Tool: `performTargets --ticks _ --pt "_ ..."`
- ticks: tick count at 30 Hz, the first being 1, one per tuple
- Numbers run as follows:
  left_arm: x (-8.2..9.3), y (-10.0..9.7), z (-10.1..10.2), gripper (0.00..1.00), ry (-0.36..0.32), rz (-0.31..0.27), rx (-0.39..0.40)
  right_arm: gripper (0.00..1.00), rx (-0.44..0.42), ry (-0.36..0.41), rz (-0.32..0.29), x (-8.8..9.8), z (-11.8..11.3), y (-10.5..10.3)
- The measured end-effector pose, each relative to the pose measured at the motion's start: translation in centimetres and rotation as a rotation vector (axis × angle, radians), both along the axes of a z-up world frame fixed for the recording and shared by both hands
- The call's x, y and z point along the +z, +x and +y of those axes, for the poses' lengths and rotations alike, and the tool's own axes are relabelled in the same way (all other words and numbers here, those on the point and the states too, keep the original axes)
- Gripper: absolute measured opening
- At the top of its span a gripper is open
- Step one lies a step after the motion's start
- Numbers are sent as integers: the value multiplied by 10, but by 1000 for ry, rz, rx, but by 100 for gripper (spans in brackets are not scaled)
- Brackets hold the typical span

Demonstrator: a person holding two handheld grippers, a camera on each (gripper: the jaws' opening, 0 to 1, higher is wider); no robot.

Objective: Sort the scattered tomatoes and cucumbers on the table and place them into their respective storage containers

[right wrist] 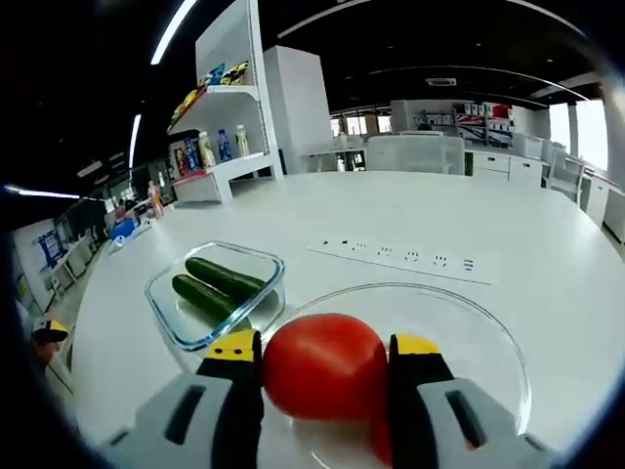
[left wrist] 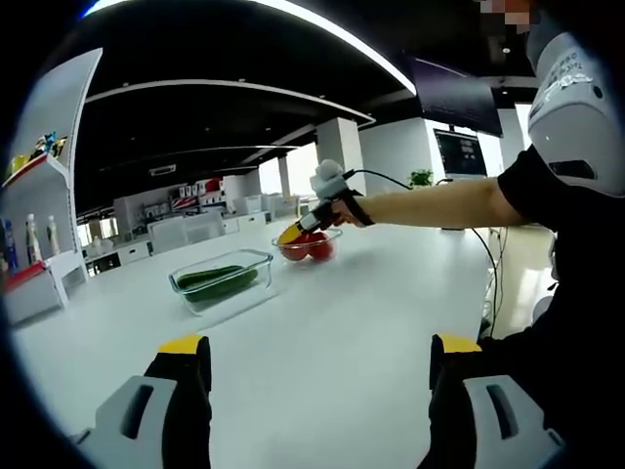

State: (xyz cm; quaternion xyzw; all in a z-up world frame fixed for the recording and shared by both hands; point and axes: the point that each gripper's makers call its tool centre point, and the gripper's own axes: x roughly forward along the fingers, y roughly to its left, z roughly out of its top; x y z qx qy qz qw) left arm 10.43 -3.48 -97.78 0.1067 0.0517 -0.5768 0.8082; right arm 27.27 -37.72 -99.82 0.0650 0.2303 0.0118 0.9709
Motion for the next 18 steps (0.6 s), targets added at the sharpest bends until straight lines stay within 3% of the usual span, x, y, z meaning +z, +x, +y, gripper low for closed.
performTargets --ticks 18 --pt "3 -2 1 92 -2 -10 -1 48 -9 -3 -25 1 -1 1"
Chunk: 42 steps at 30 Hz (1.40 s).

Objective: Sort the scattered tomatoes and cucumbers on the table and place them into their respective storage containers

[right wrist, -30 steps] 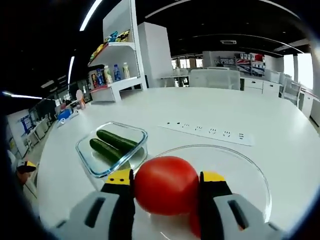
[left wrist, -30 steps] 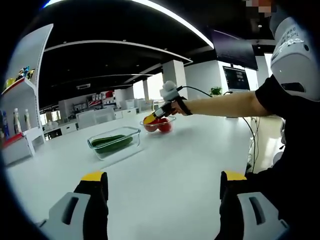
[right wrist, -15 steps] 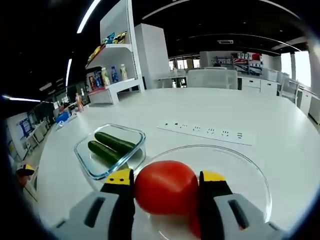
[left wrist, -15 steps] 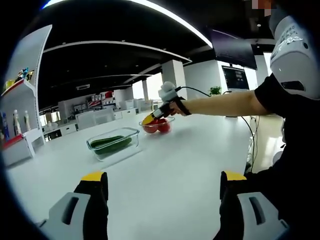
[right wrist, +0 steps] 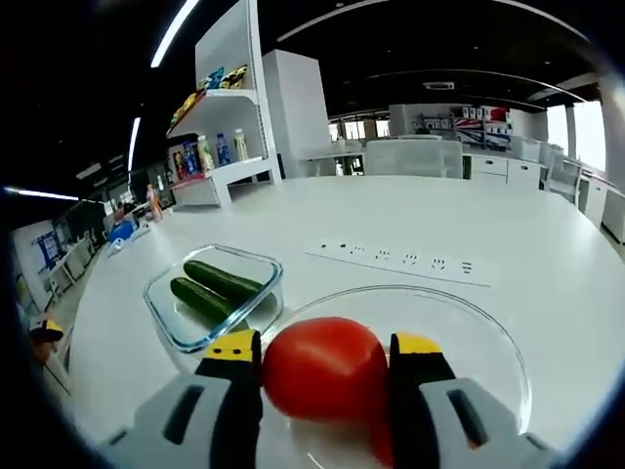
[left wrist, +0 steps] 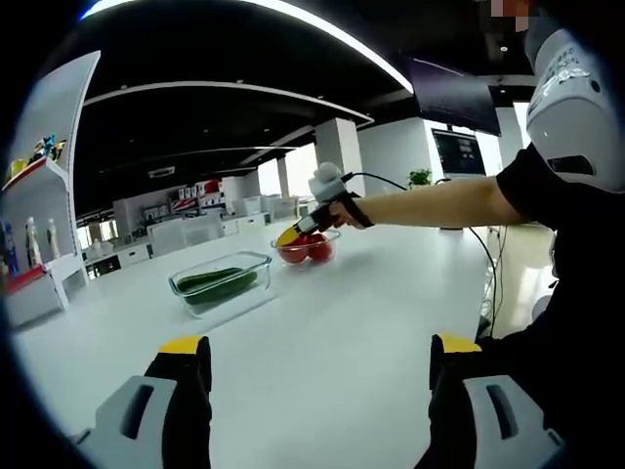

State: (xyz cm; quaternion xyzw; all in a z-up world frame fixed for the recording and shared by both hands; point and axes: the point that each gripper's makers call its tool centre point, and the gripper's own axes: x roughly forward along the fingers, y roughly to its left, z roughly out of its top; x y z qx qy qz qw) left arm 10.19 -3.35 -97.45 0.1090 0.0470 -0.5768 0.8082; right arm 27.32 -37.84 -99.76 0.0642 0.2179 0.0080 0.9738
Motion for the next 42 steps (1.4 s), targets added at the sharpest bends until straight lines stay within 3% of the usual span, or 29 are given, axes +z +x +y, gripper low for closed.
performTargets --ticks 7,16,26,32,37,42 --pt "1 0 1 92 -4 -2 -1 49 -6 -6 1 0 0 0" --pt "4 0 3 92 -14 -7 6 52 -44 53 -31 8 -4 1" --pt "5 -3 2 92 -17 -8 2 60 -72 48 -73 19 -11 -3" --pt "7 -4 1 93 -20 -11 3 75 -83 33 -105 26 -15 -8" --pt "7 -5 0 93 -18 -14 2 97 -98 17 -135 31 -19 -13" --pt "8 -6 -1 93 -16 -18 2 97 -101 2 -121 28 -21 -19"
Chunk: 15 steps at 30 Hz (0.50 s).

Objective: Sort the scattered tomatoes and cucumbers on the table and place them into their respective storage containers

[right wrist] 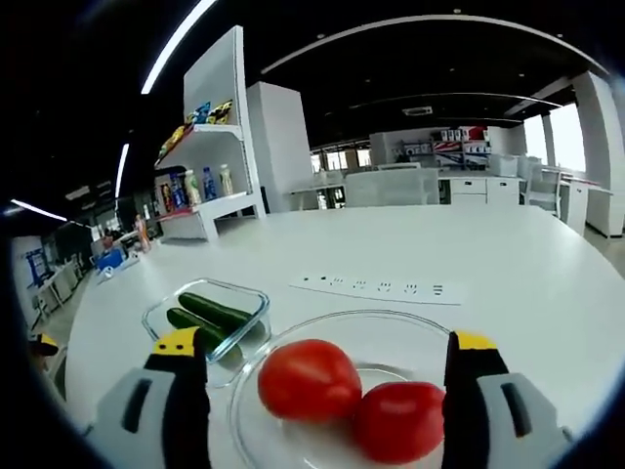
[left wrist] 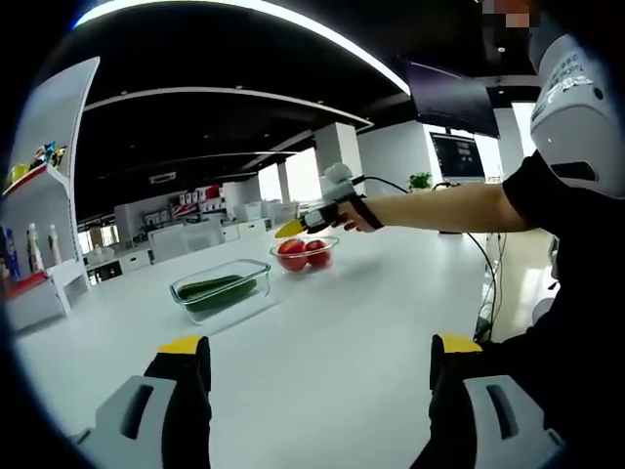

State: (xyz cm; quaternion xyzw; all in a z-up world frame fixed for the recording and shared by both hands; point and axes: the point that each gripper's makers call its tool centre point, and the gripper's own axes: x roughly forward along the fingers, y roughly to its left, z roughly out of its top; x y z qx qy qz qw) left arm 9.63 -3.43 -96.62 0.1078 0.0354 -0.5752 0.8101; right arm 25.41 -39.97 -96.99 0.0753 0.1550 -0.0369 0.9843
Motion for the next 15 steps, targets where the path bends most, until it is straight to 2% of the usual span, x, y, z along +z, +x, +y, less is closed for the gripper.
performTargets --ticks 5,15 --pt "1 -1 -1 93 1 -3 1 97 12 5 5 -2 4 -8" --pt "2 0 -1 93 -4 0 7 97 -3 24 -48 15 2 -42"
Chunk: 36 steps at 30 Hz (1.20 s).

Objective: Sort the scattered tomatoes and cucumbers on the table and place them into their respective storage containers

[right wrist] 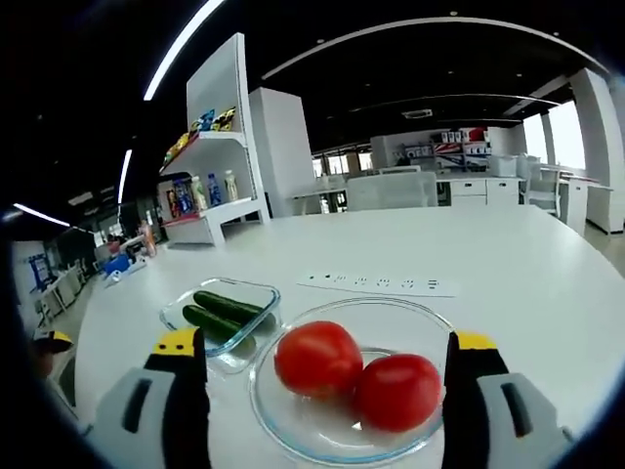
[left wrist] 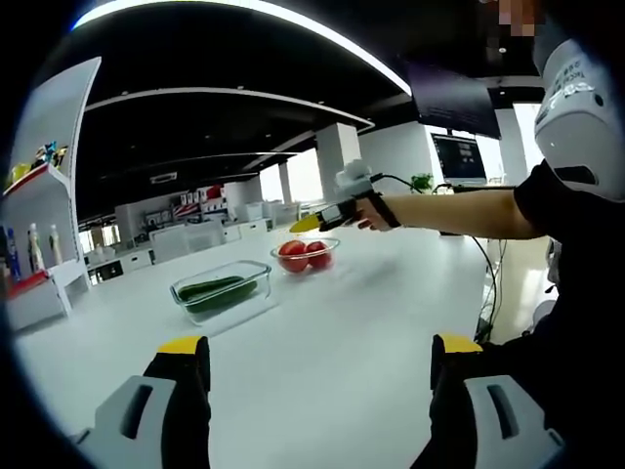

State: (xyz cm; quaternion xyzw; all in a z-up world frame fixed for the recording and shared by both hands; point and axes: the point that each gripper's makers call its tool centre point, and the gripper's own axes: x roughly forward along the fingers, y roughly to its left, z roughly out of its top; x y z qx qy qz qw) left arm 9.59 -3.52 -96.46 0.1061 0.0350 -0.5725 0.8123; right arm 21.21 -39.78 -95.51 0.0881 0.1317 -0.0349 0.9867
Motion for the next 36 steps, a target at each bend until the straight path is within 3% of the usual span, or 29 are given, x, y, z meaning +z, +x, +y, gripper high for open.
performTargets --ticks 13,21,36 --pt "0 1 -5 94 3 1 -9 97 20 -1 -36 16 17 -71" --pt "1 2 -6 94 6 -2 -10 97 42 -11 -46 18 41 -128" --pt "8 4 -7 94 -1 1 -11 97 148 -143 57 20 97 -202"
